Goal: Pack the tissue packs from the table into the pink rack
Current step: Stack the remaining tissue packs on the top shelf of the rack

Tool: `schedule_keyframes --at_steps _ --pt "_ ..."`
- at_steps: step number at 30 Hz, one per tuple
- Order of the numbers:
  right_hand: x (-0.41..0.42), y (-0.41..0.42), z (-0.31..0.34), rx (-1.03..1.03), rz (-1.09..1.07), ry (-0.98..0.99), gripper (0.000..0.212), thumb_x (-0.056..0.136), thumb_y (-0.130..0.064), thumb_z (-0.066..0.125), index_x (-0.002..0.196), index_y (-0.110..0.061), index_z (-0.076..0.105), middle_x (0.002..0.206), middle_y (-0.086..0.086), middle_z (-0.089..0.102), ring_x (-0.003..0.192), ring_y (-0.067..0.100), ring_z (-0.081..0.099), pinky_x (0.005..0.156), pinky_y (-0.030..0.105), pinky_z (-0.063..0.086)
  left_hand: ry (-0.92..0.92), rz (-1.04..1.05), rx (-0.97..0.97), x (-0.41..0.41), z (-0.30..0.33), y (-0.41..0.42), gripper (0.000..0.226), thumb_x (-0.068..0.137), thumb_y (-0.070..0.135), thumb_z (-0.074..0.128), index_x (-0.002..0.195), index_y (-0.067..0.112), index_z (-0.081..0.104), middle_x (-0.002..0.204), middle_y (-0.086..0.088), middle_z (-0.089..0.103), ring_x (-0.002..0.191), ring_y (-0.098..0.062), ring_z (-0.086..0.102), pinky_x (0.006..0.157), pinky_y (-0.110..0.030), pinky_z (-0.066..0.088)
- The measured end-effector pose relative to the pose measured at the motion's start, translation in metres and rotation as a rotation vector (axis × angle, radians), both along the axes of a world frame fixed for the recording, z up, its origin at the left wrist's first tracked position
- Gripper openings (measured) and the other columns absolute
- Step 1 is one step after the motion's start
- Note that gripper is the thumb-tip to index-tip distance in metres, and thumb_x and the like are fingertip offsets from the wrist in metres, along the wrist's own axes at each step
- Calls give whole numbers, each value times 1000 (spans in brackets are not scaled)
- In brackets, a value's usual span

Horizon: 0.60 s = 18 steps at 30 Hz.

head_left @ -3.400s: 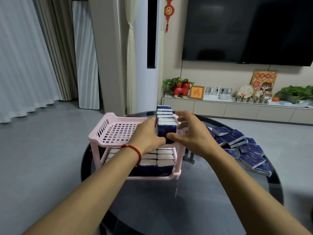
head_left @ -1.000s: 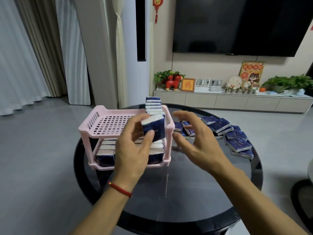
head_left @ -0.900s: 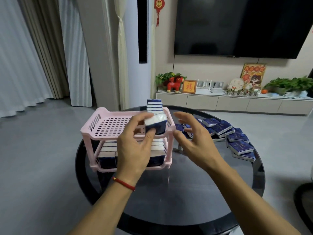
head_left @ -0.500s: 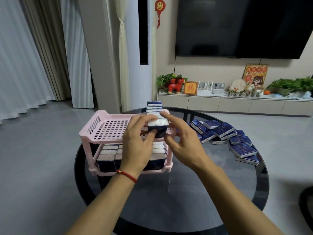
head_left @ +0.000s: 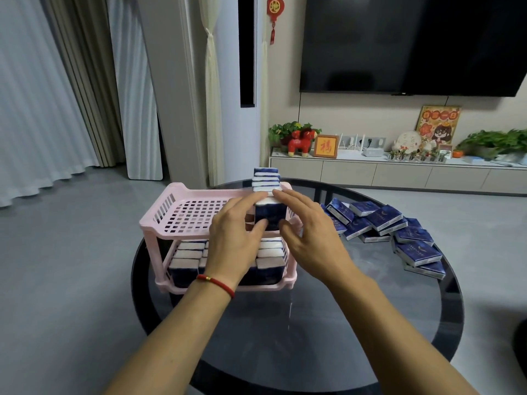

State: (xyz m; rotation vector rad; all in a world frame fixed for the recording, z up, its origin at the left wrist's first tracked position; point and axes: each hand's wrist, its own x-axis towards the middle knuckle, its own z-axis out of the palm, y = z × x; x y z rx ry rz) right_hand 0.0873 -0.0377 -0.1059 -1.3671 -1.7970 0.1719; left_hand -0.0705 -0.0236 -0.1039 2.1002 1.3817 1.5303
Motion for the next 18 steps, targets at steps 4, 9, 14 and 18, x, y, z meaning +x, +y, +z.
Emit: schedule_keyframes --at_steps 4,9,14,18 --pt "-3 0 3 2 1 43 55 94 -26 54 147 -37 50 156 -12 44 141 10 39 116 46 36 8 -89 -195 -7 7 1 71 84 15 79 145 34 46 134 5 64 115 -15 66 96 -39 59" --pt "1 7 21 -45 92 331 56 92 -33 39 147 -33 53 150 -15 51 136 0 45 113 29 40 -246 -296 -473 -17 31 5 85 78 25 62 158 26 31 149 10 45 138 -12 44 115 -41 39" --pt "6 42 43 -151 79 194 47 105 -26 40 151 -27 47 156 -6 47 142 12 43 118 37 34 -496 -360 -583 -4 54 43 33 106 39 35 110 17 60 97 19 75 92 14 63 83 -18 49" --pt "-1 57 52 -285 33 146 44 105 -17 39 145 -7 53 145 10 58 134 26 51 109 33 38 -652 -387 -760 10 55 70 66 102 58 29 134 9 60 127 -17 69 112 -24 69 101 -43 52"
